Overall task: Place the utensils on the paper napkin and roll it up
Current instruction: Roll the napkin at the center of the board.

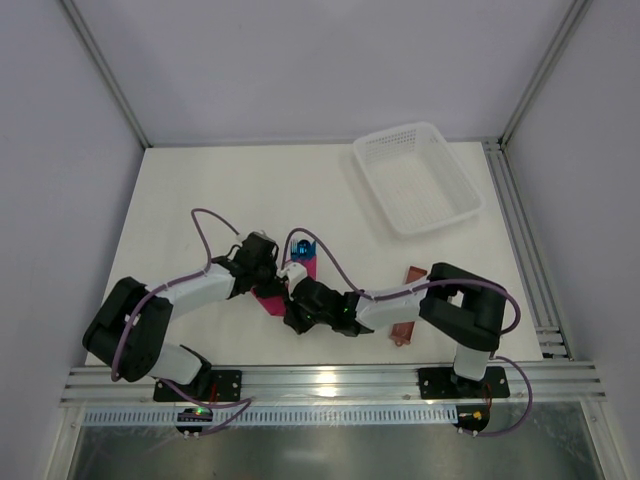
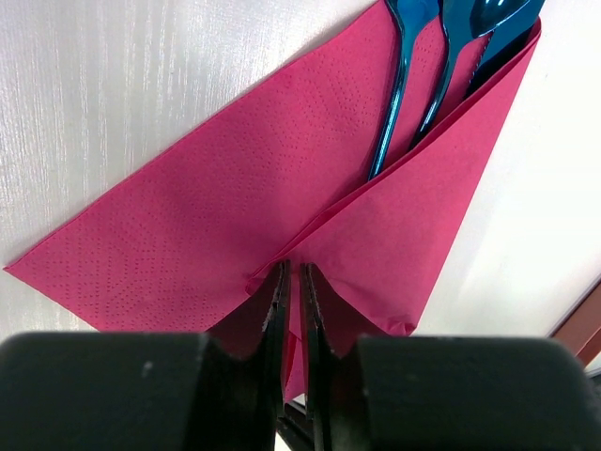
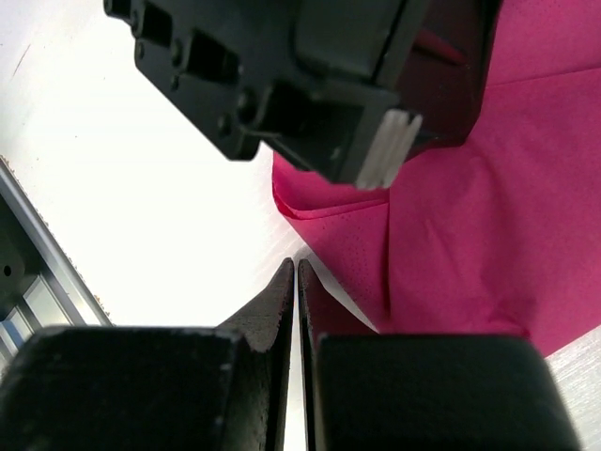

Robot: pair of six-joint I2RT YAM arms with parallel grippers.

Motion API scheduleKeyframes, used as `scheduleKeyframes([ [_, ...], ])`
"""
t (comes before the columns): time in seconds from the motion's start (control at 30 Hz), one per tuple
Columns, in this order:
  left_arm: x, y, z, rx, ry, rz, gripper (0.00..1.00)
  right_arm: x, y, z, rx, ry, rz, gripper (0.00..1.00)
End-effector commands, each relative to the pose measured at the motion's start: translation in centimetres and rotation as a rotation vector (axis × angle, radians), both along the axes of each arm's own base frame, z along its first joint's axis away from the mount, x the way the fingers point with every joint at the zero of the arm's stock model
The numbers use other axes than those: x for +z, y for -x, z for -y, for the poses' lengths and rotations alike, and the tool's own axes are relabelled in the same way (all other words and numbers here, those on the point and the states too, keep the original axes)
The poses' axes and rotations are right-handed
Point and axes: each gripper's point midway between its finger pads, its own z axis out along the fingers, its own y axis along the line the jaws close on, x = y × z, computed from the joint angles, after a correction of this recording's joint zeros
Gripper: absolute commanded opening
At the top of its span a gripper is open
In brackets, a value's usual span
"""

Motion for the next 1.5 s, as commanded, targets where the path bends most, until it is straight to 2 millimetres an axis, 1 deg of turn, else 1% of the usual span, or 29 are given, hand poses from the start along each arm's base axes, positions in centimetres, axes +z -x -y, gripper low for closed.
scheduleKeyframes([
  [0.0, -1.4, 1.1, -1.3, 0.01, -0.051, -0.038, 0.13, 2.5, -0.7, -0.8, -0.023, -0.053, 0.043, 0.04],
  [0.07, -1.4, 1.1, -1.3, 0.011, -0.05, -0.039, 0.13, 3.2, -1.1, -0.6, -0.043, -0.053, 0.064, 0.04],
  [0.1, -1.4, 1.1, -1.3, 0.011, -0.049, -0.041, 0.13, 4.1, -1.4, -0.5, -0.054, -0.066, 0.079, 0.04],
  [0.13, -1.4, 1.1, -1.3, 0.011, -0.049, -0.041, 0.13, 4.3, -2.0, -0.1, -0.084, -0.055, 0.102, 0.04],
  [0.27, -1.3, 1.2, -1.2, 0.012, -0.04, -0.042, 0.13, 4.5, -3.2, 0.5, -0.127, -0.032, 0.136, 0.04],
  [0.43, -1.3, 1.4, -1.1, 0.017, -0.031, -0.044, 0.12, 3.8, -3.8, 0.3, -0.126, -0.01, 0.132, 0.04],
  [0.5, -1.2, 1.4, -1.1, 0.018, -0.029, -0.041, 0.12, 2.8, -3.7, 0.3, -0.119, 0.009, 0.126, 0.04],
  [0.53, -1.3, 1.4, -1.2, 0.02, -0.032, -0.043, 0.12, 2.8, -3.7, 0.0, -0.114, 0.007, 0.124, 0.04],
  [0.63, -1.4, 1.4, -1.3, 0.02, -0.038, -0.047, 0.12, 1.8, -2.9, 0.2, -0.101, 0.003, 0.093, 0.04],
  [0.67, -1.5, 1.4, -1.3, 0.016, -0.04, -0.047, 0.12, 1.9, -2.8, -0.1, -0.096, -0.019, 0.09, 0.04],
  [0.83, -1.7, 1.4, -1.3, 0.022, -0.044, -0.052, 0.11, 0.5, -1.8, 0.4, -0.085, 0.004, 0.071, 0.04],
  [0.97, -1.6, 1.3, -1.3, 0.021, -0.041, -0.049, 0.11, 0.9, -2.0, 0.7, -0.1, 0.009, 0.086, 0.04],
  [1.0, -1.7, 1.4, -1.3, 0.02, -0.044, -0.052, 0.11, 1.6, -2.2, 0.3, -0.101, -0.003, 0.095, 0.04],
  [1.07, -1.9, 1.5, -1.3, 0.019, -0.044, -0.057, 0.11, 2.0, -2.4, 0.2, -0.091, 0.009, 0.107, 0.04],
  [1.13, -1.9, 1.5, -1.3, 0.018, -0.043, -0.056, 0.11, 2.9, -2.4, -0.4, -0.079, -0.009, 0.111, 0.04],
  [1.2, -2.0, 1.6, -1.4, 0.02, -0.043, -0.058, 0.11, 3.2, -2.4, -0.8, -0.07, -0.016, 0.107, 0.04],
  [1.3, -1.8, 1.6, -1.3, 0.017, -0.04, -0.056, 0.11, 2.5, -2.2, -0.9, -0.075, -0.017, 0.086, 0.04],
  [1.4, -1.7, 1.5, -1.2, 0.018, -0.037, -0.053, 0.11, 1.2, -1.8, -0.4, -0.085, -0.011, 0.061, 0.04],
  [1.47, -1.6, 1.5, -1.3, 0.016, -0.038, -0.05, 0.11, 0.8, -1.7, -0.2, -0.09, -0.01, 0.054, 0.04],
])
